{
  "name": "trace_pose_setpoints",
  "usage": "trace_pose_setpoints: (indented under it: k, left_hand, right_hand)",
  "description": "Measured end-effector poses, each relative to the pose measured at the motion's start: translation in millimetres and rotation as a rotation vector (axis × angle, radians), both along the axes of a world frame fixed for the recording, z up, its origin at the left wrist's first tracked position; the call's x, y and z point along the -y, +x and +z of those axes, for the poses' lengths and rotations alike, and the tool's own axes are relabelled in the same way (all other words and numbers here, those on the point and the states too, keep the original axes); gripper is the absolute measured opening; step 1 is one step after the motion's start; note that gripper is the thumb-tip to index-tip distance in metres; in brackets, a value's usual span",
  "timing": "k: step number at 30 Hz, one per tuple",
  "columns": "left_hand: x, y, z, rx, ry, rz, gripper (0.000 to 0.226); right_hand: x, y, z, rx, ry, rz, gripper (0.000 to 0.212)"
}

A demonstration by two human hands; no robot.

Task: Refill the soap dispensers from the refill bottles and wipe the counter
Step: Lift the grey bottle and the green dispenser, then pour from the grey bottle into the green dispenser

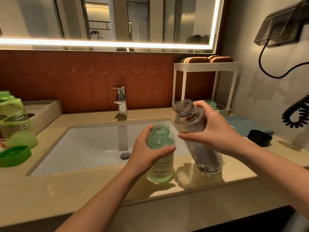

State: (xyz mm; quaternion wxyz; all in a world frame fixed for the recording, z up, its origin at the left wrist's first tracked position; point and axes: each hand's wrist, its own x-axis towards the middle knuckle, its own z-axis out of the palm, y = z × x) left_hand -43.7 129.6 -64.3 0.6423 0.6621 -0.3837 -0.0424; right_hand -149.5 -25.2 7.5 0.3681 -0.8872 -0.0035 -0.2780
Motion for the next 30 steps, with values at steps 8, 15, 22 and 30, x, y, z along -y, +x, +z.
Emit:
trace_pose_setpoints:
  k: [8, 15, 22, 30]
  left_hand:
    - [15, -4, -18, 0.012, -0.195, 0.134, 0.069]
    - [16, -3, -20, 0.026, -0.215, 0.12, 0.061]
    - [18, -2, -22, 0.02, -0.231, 0.123, 0.062]
    - [19, -1, -24, 0.011, -0.235, 0.117, 0.065]
  right_hand:
    - [1, -1, -6, 0.009, -0.139, -0.056, 0.071]
    - [4, 0, 3, -0.042, -0.393, -0.128, 0.073]
    - [-3, 0, 14, -0.095, -0.598, -0.164, 0.073]
    - [-5, 9, 23, -0.122, -0.892, -0.279, 0.08]
